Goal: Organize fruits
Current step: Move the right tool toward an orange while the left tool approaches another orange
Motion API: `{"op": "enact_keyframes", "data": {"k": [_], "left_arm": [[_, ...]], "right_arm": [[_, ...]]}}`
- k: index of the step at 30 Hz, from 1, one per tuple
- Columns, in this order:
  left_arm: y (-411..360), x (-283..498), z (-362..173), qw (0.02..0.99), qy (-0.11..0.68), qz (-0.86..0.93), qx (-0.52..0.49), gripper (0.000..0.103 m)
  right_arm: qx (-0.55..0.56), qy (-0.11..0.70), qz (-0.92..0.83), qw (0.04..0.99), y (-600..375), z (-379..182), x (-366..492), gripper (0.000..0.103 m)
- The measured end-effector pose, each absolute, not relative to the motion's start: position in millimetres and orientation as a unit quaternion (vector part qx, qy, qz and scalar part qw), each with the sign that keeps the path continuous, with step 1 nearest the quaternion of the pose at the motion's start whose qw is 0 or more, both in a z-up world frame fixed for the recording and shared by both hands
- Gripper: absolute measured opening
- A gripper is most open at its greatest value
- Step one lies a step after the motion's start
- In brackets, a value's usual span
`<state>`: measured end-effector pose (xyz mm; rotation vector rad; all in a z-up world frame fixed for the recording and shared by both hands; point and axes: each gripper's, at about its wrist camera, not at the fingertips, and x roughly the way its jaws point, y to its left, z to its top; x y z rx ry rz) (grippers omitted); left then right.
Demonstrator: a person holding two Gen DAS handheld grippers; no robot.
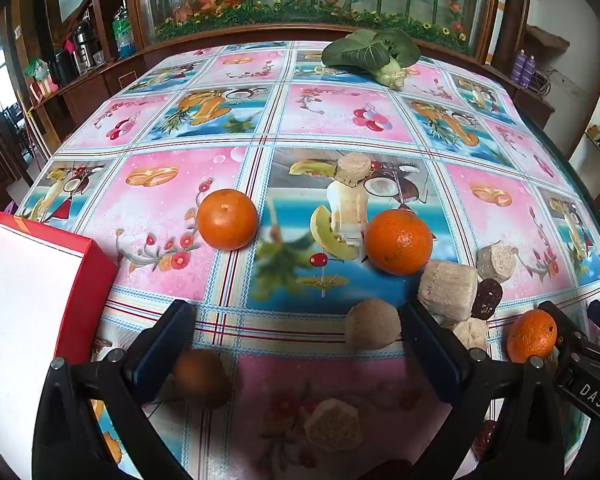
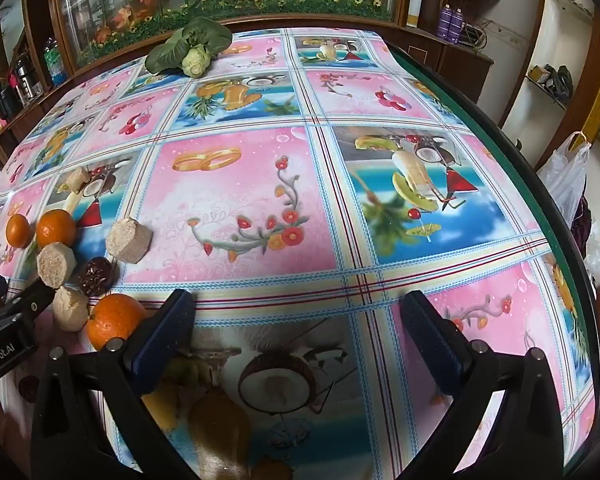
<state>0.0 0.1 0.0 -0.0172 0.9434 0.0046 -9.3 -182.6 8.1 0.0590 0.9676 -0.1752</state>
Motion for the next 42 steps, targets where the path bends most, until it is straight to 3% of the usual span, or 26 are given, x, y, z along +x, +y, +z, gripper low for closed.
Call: {"op": "enact_keyframes", "data": {"k": [18,25,27,34,42], "left_arm": [[7.0,-7.1,6.0,0.881,0.473,-0.004,-0.003,0.102],[35.7,-65.2,68.4,0.929,0.365,0.021,0.056,0.102],[47.0,-83.4,80.1,0.937,0.34,0.038,0.07,0.102],[58.2,-101.4,89.9,0.944,0.324,0.05,0.039,0.102],[49.9,-103.3,86.7,0.942,0.328,0.044,0.049,0.102]], "right_arm": [[0.029,0.465,-0.084,0.881,-182.6,8.0,-9.4,0.103],[0.04,0.481,-0.044,0.875,-187.6,13.1,-9.5,0.103],[0.071,0.451,-0.035,0.889,-190.7,32.1,-22.3,0.103],[0.073,0.399,0.026,0.914,-159.5,83.1,-61.6,0.103],[0.048,0.388,0.048,0.919,-137.4,92.5,-76.5,0.103]]}}
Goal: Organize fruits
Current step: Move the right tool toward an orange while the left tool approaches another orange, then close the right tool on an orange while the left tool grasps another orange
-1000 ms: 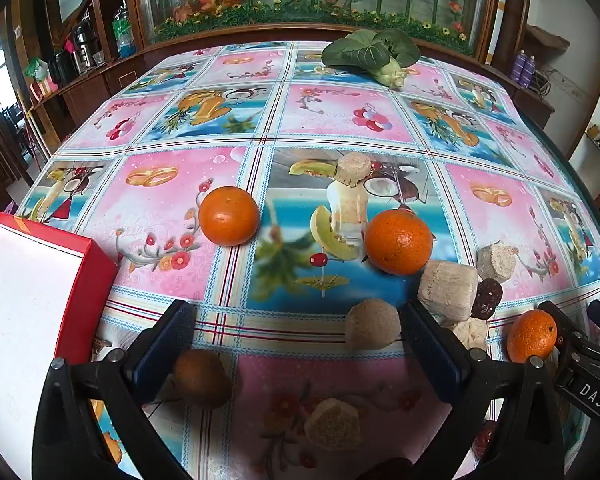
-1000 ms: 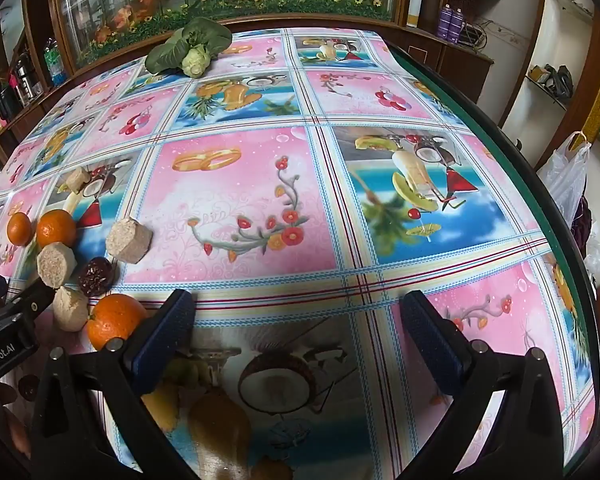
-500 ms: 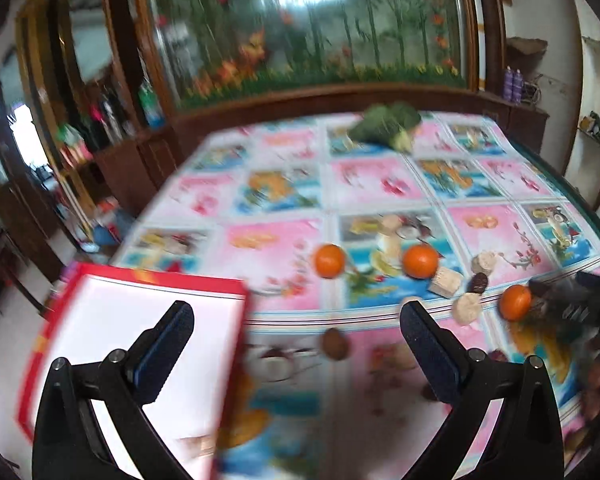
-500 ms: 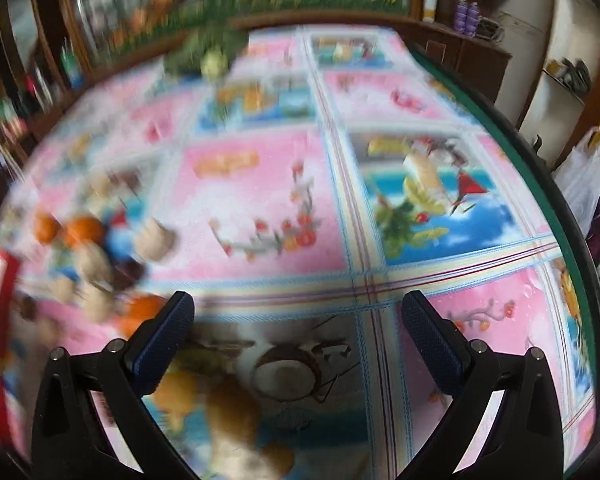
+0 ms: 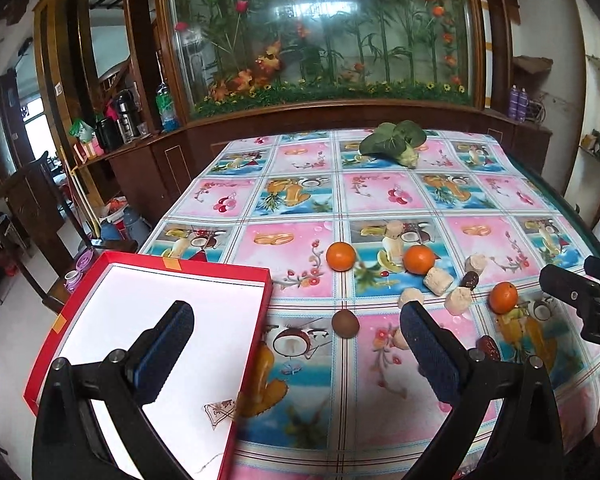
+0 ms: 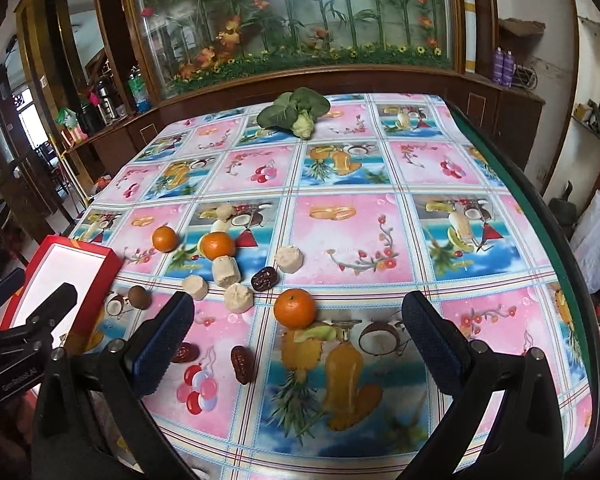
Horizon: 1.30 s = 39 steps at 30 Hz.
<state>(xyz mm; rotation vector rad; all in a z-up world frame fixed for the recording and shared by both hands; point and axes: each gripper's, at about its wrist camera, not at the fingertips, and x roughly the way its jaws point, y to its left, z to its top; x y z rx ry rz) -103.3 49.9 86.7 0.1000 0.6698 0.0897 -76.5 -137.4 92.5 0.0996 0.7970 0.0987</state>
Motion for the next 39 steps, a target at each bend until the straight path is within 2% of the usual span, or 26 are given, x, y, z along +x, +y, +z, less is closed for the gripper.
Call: {"op": "enact_keyframes", "data": {"k": [31,34,39], "left_arm": [[52.9,-76.8,70.8,0.926,0.373,0.035,0.045,0.102],[54.6,-63.5,67.1,0.922,0.382,0.031,0.052,0.102],[61.5,-31.6,59.6,0.912,0.402,0.045,0.073,0.102]], "right_arm": [[0.061,0.407,0.081,0.908,-143.5,69.4,-61.9,0.102],[0.058,0.41,0.091,0.906,-144.3,63.7,-54.6,0.097],[0.085,0.435,0.111,0.89,-150.8,47.1,-37.0,0.077]]}}
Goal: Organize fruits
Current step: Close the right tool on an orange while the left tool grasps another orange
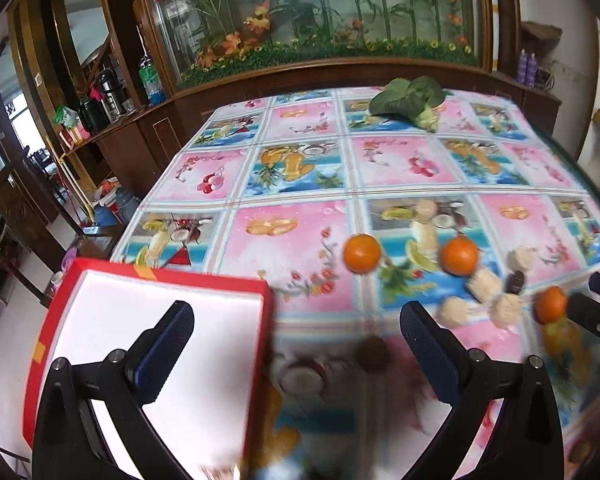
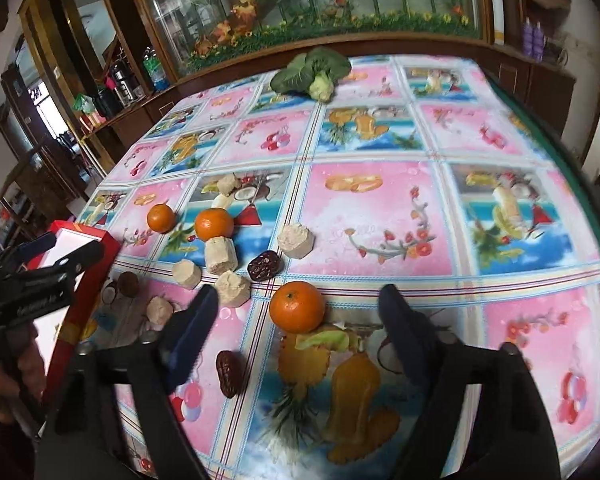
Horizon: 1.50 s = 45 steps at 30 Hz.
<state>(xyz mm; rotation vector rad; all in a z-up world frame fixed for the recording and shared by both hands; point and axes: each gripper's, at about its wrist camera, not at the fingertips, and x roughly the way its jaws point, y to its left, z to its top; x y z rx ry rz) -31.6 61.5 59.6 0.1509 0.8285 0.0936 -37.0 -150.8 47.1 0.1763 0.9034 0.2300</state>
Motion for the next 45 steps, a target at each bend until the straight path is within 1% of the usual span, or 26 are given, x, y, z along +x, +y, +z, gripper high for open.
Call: {"op": "enact_keyframes", "data": {"k": [2,4,11,12,16,18,23,31,32,34,35,36,37,38,39,40,41,42,44,45], "left_arm": [[62.9,-20.3,56.5,0.906,0.412,0.046,0.08,0.102],[61.5,-12.6,53.2,0.902,0.421,0.043,0.086,0.102],[52.7,1.5,44.6,0.894,0.433,0.029,0.107,0.102],[52.4,4.3,43.5,0.893,0.436,0.027,0.107,0.102],[50.4,15.0,38.6,0.889,0.441,0.024,0.121,0.102],[49.3,19.7,36.9,0.887,0.444,0.02,0.128,0.102],[47.4,32.1,33.7,0.882,0.452,0.014,0.131,0.102],[38.3,50.3,21.8,0.874,0.466,0.006,0.133,0.102],[36.9,52.1,20.0,0.874,0.468,0.002,0.132,0.1],[35.7,54.9,16.3,0.871,0.474,0.0,0.128,0.092],[34.6,55.5,14.3,0.87,0.477,-0.004,0.125,0.083],[33.9,54.7,14.7,0.873,0.473,-0.012,0.117,0.077],[32.9,54.9,14.4,0.874,0.473,-0.017,0.114,0.075],[32.4,54.6,14.8,0.874,0.473,-0.023,0.108,0.07],[32.2,55.4,15.0,0.874,0.474,-0.029,0.104,0.059],[32.4,55.4,15.3,0.874,0.476,-0.041,0.093,0.053],[31.9,55.8,15.6,0.873,0.478,-0.049,0.086,0.044],[30.7,55.8,15.9,0.872,0.48,-0.054,0.082,0.038],[26.6,52.7,17.2,0.872,0.479,-0.057,0.085,0.032],[26.1,50.9,18.4,0.873,0.477,-0.057,0.087,0.032]], "right_arm": [[0.102,0.442,0.111,0.884,-154.9,38.9,-31.5,0.076],[0.107,0.446,0.114,0.881,-155.0,34.2,-29.2,0.073],[0.097,0.457,0.132,0.874,-145.4,26.6,-24.7,0.064],[0.096,0.46,0.133,0.873,-145.0,25.1,-23.8,0.059],[0.089,0.466,0.133,0.87,-142.2,22.2,-21.2,0.048],[0.088,0.465,0.128,0.872,-143.2,21.4,-20.7,0.037],[0.094,0.46,0.128,0.874,-145.4,20.9,-21.9,0.036],[0.136,0.461,0.128,0.867,-158.9,19.7,-21.2,0.036],[0.139,0.46,0.128,0.867,-159.6,19.8,-21.2,0.036],[0.137,0.46,0.128,0.868,-158.6,19.7,-21.2,0.036],[0.138,0.459,0.128,0.868,-158.4,19.5,-21.1,0.036],[0.14,0.459,0.128,0.868,-159.2,19.8,-21.4,0.036],[0.141,0.458,0.127,0.869,-159.4,19.9,-21.2,0.036],[0.14,0.457,0.125,0.869,-159.7,20.0,-20.9,0.036],[0.14,0.457,0.124,0.87,-160.0,20.0,-20.5,0.036],[0.141,0.456,0.123,0.87,-160.6,20.0,-20.2,0.036],[0.142,0.455,0.123,0.871,-161.1,20.3,-20.2,0.036],[0.142,0.451,0.122,0.872,-161.6,21.1,-20.3,0.036],[0.14,0.442,0.123,0.877,-162.1,23.6,-20.9,0.036],[0.14,0.436,0.123,0.88,-162.4,25.5,-21.6,0.036]]}}
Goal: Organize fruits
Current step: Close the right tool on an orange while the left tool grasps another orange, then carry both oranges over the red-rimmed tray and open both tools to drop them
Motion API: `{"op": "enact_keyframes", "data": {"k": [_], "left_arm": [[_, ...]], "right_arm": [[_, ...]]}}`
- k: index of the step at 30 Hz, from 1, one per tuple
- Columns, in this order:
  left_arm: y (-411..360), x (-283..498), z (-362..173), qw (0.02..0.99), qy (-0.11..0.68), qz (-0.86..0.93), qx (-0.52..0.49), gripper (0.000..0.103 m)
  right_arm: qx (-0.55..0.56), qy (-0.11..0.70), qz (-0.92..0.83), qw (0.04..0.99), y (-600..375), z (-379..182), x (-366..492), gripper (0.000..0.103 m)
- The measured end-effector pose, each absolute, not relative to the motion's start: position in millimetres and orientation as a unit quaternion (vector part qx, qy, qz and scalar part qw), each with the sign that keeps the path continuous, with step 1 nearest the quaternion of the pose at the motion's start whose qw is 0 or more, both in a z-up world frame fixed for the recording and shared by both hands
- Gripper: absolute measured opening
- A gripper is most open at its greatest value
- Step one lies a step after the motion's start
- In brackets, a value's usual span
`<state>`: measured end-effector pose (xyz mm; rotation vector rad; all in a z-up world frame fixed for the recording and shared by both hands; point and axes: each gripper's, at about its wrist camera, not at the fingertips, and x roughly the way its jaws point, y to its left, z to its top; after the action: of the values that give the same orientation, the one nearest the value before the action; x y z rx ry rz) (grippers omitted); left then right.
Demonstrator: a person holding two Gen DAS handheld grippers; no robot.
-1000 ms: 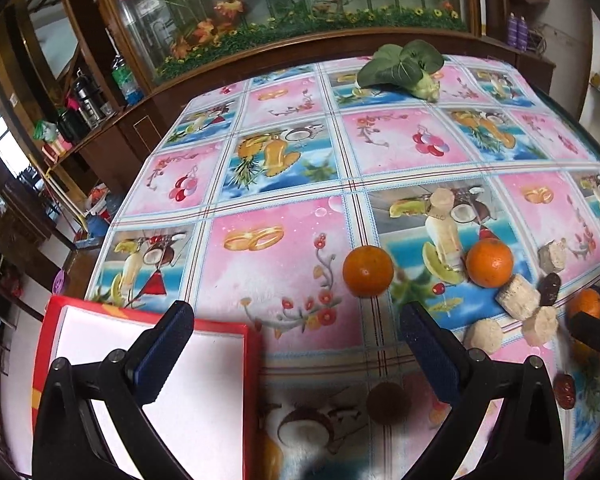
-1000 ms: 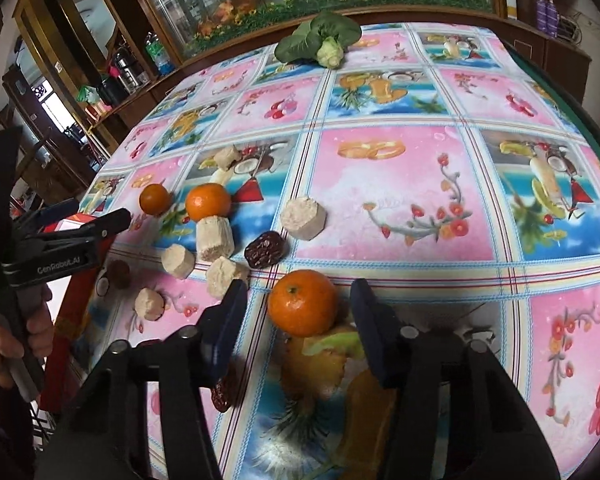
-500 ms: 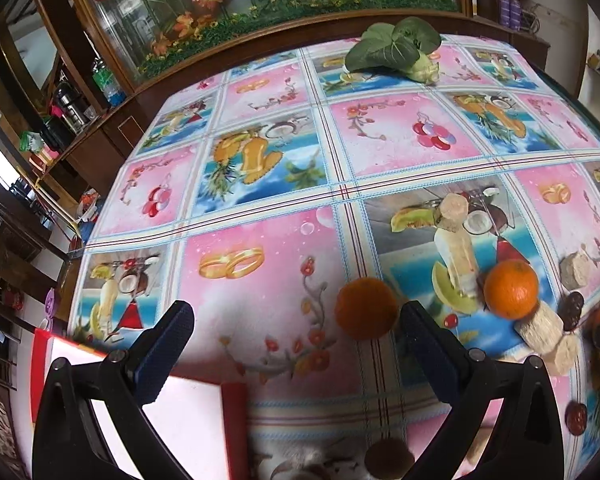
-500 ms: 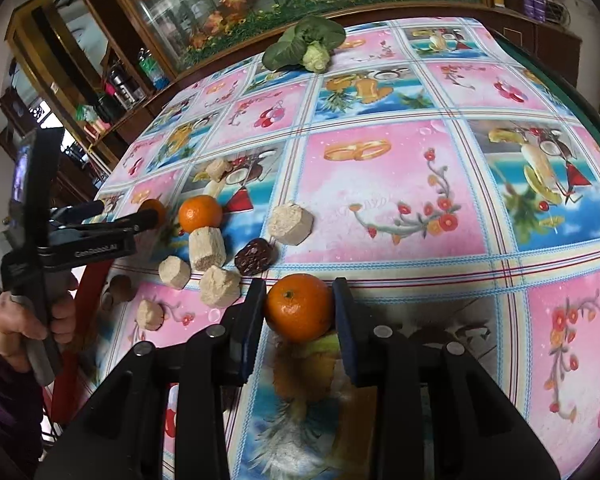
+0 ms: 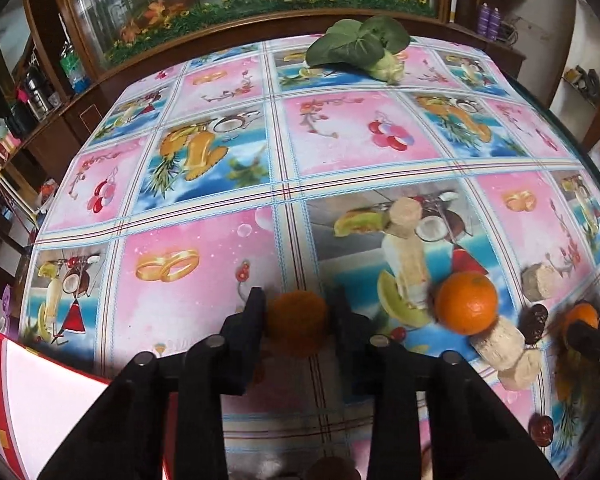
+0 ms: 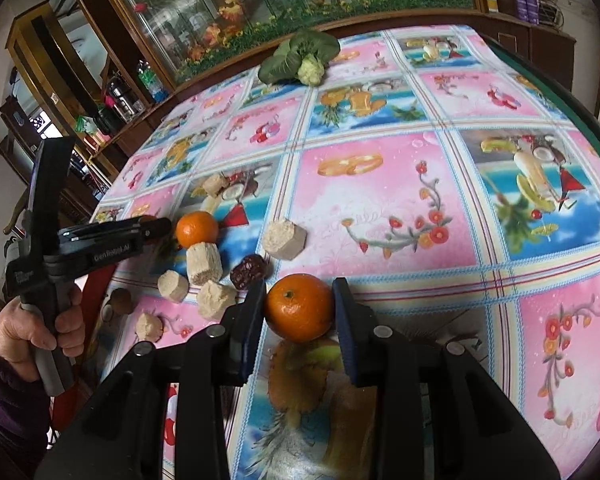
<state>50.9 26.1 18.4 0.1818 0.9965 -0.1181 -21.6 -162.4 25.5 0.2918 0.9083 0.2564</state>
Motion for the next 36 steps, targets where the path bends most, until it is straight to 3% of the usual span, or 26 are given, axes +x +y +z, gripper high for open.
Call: {"op": "enact_keyframes", "data": {"k": [9,18,28,36], "left_arm": [[48.5,-2.2,64.2,0.903,0.422,-0.055,0.054,0.032],[120.1,-91.9,98.1,0.926,0.375,0.012,0.05,0.032],[201.1,-132.3,62.4,0.904,0.412,0.11,0.016,0.032],[222.3,-148.0,43.9,0.895,0.428,0.126,0.002,0.032]], "right_arm": [[0.156,0.381,0.113,0.904,-173.6,40.7,-28.7,0.036],[0.142,0.349,0.112,0.92,-155.9,57.7,-45.9,0.036],[0.081,0.358,0.277,0.888,-16.1,102.4,-65.8,0.036],[0.015,0.424,0.365,0.828,108.7,70.9,-66.6,0.036]]}}
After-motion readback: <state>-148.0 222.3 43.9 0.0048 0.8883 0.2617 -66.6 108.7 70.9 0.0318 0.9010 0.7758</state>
